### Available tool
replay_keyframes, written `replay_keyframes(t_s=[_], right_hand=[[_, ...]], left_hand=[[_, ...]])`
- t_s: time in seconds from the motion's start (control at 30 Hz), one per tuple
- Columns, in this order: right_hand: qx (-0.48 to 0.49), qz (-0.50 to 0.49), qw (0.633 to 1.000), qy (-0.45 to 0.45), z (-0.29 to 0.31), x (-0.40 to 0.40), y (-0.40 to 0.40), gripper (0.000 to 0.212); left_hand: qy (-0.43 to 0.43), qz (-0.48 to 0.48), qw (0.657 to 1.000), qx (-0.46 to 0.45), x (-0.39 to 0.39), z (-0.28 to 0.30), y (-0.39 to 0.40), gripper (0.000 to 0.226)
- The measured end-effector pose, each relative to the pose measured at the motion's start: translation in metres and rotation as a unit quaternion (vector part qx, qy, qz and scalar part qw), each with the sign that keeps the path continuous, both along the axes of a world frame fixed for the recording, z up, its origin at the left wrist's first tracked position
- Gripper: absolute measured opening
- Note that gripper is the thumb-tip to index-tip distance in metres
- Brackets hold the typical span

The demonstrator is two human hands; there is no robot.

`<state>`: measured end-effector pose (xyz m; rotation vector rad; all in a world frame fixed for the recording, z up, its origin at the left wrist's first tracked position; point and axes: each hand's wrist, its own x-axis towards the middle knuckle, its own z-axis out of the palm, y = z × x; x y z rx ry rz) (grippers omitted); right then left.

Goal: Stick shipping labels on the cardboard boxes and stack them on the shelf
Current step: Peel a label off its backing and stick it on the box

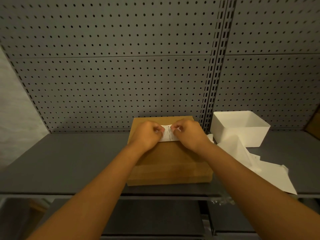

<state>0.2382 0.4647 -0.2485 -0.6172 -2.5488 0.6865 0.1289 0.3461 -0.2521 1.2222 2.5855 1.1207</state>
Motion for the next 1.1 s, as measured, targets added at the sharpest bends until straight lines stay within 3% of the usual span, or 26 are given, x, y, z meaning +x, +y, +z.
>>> replay_keyframes(t_s=[0.13, 0.3, 0.47, 0.63, 0.77, 0.93, 1.1], right_hand=[[0.051, 0.061, 0.994, -0.070, -0.011, -0.001, -0.010, 0.031], [0.109, 0.013, 0.989, -0.096, -0.015, 0.014, 0.005, 0.031], [0.083, 0.080, 0.989, -0.096, -0.017, 0.011, -0.023, 0.032], [0.126, 0.025, 0.984, -0.122, -0.016, 0.029, -0.014, 0.033], [0.119, 0.090, 0.981, -0.122, -0.016, 0.034, -0.032, 0.038], [0.092, 0.057, 0.986, -0.126, -0.010, 0.052, -0.021, 0.039], [0.092, 0.110, 0.983, -0.115, -0.017, 0.043, -0.040, 0.039]], left_hand=[[0.068, -0.016, 0.995, -0.067, 0.007, -0.004, -0.005, 0.027], [0.138, 0.018, 0.986, -0.090, 0.006, -0.001, -0.029, 0.025], [0.131, -0.058, 0.986, -0.081, 0.030, -0.005, -0.024, 0.027], [0.165, -0.013, 0.980, -0.109, 0.019, -0.009, -0.043, 0.026], [0.148, -0.110, 0.977, -0.109, 0.033, -0.010, -0.046, 0.036], [0.184, -0.055, 0.973, -0.127, 0.025, -0.010, -0.061, 0.036], [0.158, -0.114, 0.975, -0.107, 0.043, -0.015, -0.052, 0.041]])
